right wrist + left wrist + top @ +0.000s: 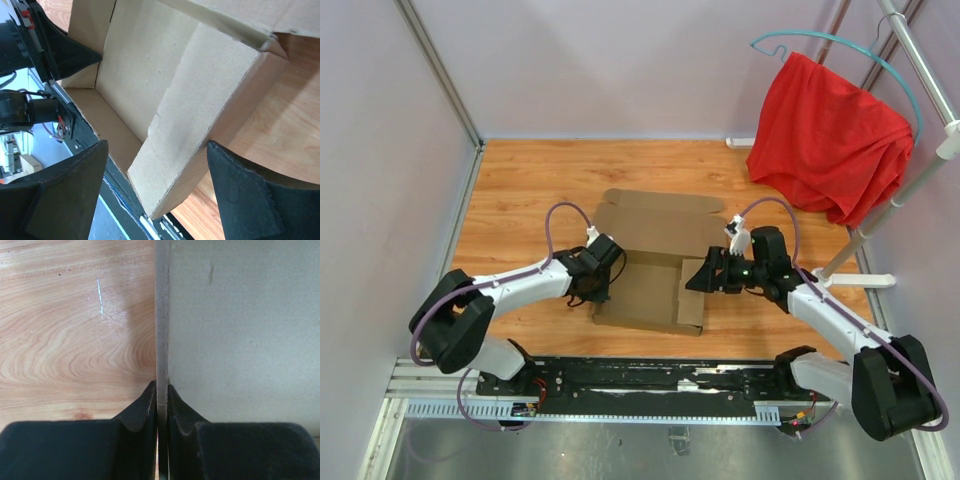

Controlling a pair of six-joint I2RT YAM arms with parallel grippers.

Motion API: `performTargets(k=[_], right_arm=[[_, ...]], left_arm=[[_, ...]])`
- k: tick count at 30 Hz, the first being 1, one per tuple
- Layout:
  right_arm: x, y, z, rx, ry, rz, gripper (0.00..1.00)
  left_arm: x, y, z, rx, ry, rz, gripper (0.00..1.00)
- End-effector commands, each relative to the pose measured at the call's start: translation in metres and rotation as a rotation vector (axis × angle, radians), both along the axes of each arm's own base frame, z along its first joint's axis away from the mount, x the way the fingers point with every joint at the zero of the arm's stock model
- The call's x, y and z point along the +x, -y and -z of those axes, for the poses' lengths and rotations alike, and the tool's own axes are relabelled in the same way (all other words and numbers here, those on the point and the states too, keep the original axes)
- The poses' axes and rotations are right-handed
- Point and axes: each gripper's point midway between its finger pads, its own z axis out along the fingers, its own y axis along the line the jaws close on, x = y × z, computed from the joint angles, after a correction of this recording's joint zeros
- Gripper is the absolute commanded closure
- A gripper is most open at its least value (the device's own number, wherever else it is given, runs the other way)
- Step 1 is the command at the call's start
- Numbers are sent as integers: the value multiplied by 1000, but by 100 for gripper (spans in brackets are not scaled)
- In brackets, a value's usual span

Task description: Fold the paper box

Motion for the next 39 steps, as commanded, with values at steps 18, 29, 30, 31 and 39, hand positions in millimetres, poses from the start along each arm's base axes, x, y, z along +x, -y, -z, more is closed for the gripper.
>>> performTargets(k=[18, 29, 30, 31, 39], right_arm=[[-14, 16, 49, -633, -44, -41, 58], [-12, 36, 64, -1003, -2, -83, 92], [-10, 37, 63, -1044, 8, -85, 92], [-10, 40, 63, -1090, 15, -90, 92], [-3, 50, 74, -1355, 62, -76, 92]], left_arm=[[-2, 11, -14, -110, 64, 23, 87], [-3, 8, -20, -116, 80, 21, 87], [-3, 7, -20, -111, 82, 15, 87], [-2, 6, -20, -106, 84, 11, 87], [-2, 8, -18, -107, 75, 15, 87]])
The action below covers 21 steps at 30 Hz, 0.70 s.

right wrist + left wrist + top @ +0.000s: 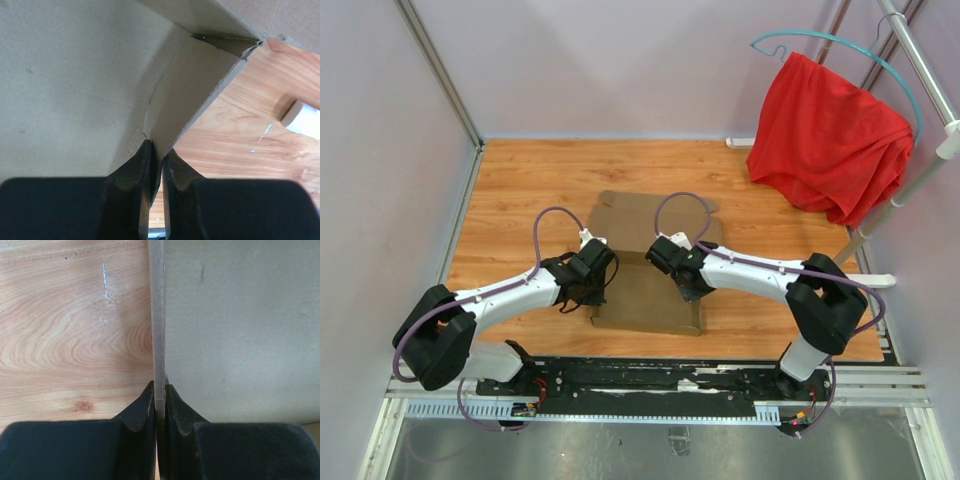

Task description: Fold the paper box

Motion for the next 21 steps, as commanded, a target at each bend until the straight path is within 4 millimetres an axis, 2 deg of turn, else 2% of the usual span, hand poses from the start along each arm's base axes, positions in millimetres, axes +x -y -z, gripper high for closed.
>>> performTargets(k=[1, 4, 8, 10, 13, 21], right_arm=[[-7, 38, 19, -246, -2, 1, 91], [-5, 34, 19, -216, 17, 16, 84], [1, 29, 14, -176, 49, 26, 49], [4, 26, 16, -160, 54, 28, 41], [11, 20, 18, -130, 65, 36, 40], [20, 12, 14, -88, 88, 52, 50]], left_arm=[[6, 11, -8, -40, 32, 23, 87], [6, 11, -5, -32, 28, 21, 87], [6, 11, -4, -33, 22, 21, 87], [5, 11, -4, -33, 23, 20, 87], [5, 9, -3, -30, 22, 15, 87], [3, 8, -3, -31, 17, 7, 87]])
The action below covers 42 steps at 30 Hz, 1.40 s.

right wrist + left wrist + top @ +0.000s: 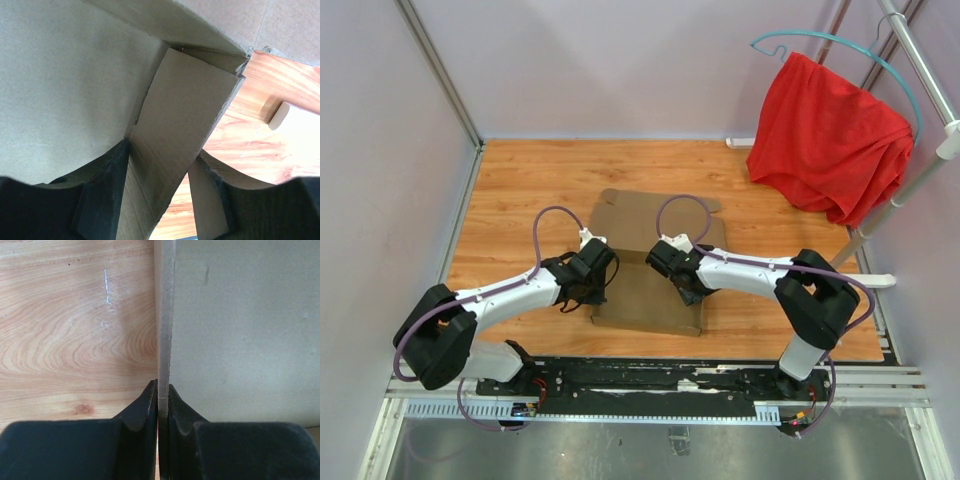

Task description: Fold the paper box

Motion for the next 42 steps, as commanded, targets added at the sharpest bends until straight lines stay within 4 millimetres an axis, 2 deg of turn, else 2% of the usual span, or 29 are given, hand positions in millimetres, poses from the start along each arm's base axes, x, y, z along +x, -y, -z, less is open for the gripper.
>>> performTargets(k=[1, 3, 5, 8, 10, 12, 14, 18, 22, 28, 31, 36, 42], right_arm=[[11, -4, 0, 32, 37, 26, 50], [12, -7, -3, 72, 48, 30, 51], [11, -12, -7, 134, 46, 33, 58], [14, -15, -10, 189, 50, 38, 89], [16, -14, -9, 199, 43, 41, 99], [17, -14, -9, 197, 41, 41, 96], [18, -13, -11, 194, 49, 43, 76], [18, -14, -19, 224, 72, 41, 54], [17, -16, -28, 256, 80, 34, 46], [14, -15, -55, 343, 126, 29, 44], [15, -11, -61, 381, 128, 36, 44], [12, -4, -41, 383, 63, 56, 47], [8, -16, -18, 408, -2, 46, 63]], left_arm=[[1, 5, -3, -22, 12, 12, 87], [1, 4, -4, -19, 14, 9, 87], [2, 5, -4, -19, 15, 8, 87], [2, 4, -3, -12, 14, 1, 87], [2, 4, -2, -11, 10, 0, 87], [3, 4, -2, -11, 11, -5, 87], [4, 3, -3, -7, 19, -19, 87], [6, 0, -6, -5, 35, -43, 86], [8, 1, -9, -7, 38, -55, 84], [10, 2, -11, -11, 41, -76, 82], [9, 0, -9, -10, 41, -88, 80], [6, -4, 0, 5, 26, -102, 80], [3, -4, -2, -61, 52, -147, 80]])
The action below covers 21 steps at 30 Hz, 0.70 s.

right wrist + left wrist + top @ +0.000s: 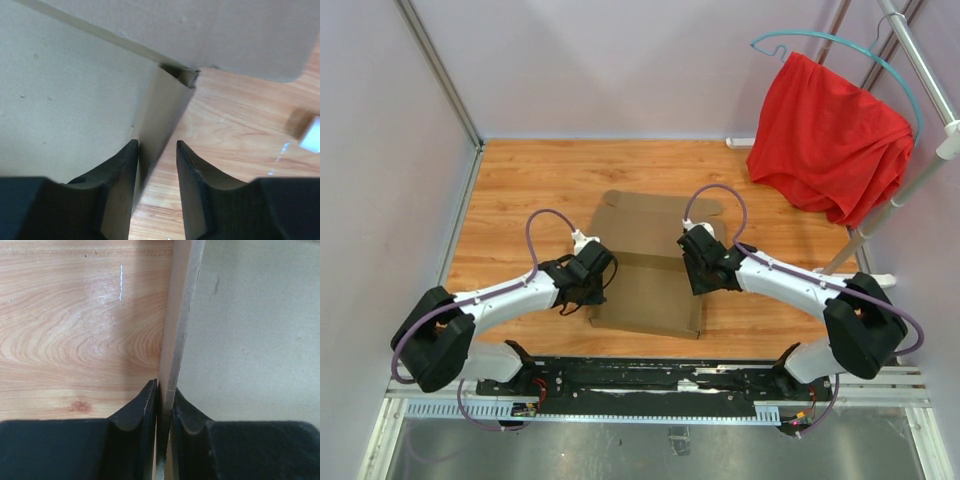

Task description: Fold the paper box

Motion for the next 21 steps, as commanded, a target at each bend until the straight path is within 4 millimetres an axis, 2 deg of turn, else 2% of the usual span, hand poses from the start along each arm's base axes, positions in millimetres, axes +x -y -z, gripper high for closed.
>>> performTargets(k=[1, 8, 12, 16, 17, 18, 20, 21], right_arm=[[-2, -11, 14, 27, -50, -27, 66], [7, -9, 23, -55, -64, -58, 90], [12, 1, 28, -146, -66, -71, 99], [16, 5, 28, -180, -53, -78, 99], [17, 6, 29, -187, -54, -80, 99], [17, 6, 29, -191, -56, -81, 99], [17, 5, 32, -193, -62, -80, 99], [18, 4, 32, -191, -64, -77, 99]], left_arm=[[-1, 2, -7, -69, 53, -43, 80], [-7, 25, -35, -296, 123, -4, 80], [-10, 22, -47, -318, 153, -6, 78], [-13, 18, -50, -300, 151, 10, 66], [-14, 18, -49, -295, 146, 14, 59], [-15, 17, -45, -283, 139, 17, 48], [-16, 15, -41, -268, 130, 16, 41], [-16, 13, -39, -260, 128, 10, 30]])
